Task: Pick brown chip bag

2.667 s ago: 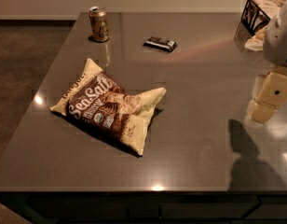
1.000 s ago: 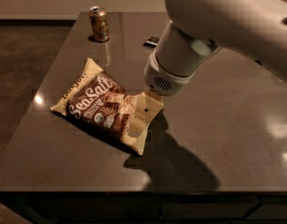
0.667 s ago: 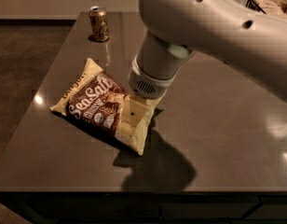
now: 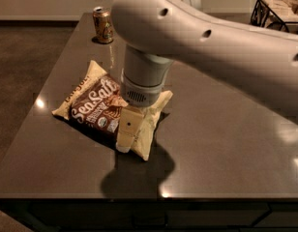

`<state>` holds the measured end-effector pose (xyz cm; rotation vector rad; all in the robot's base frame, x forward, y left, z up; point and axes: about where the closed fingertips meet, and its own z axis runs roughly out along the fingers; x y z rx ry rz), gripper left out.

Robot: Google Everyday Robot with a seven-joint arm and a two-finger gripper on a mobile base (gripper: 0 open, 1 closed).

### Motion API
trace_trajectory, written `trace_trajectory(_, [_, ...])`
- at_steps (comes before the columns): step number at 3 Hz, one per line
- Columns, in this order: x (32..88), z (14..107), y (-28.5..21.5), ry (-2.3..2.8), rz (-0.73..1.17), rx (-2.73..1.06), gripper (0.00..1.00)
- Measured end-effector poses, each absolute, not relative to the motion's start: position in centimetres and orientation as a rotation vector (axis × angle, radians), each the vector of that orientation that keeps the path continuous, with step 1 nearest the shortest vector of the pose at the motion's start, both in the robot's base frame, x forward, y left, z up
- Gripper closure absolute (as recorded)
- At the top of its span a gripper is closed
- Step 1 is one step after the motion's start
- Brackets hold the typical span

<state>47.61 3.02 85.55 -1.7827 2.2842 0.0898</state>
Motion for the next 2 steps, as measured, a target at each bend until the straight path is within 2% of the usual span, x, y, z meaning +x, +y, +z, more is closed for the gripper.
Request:
trace_trajectory(1, [47.95, 85.27, 2.42, 2.289, 0.045, -1.824, 0.15])
trace_trajectory(2, [48.44, 85.49, 1.81, 2.284, -0.005, -1.849, 0.39])
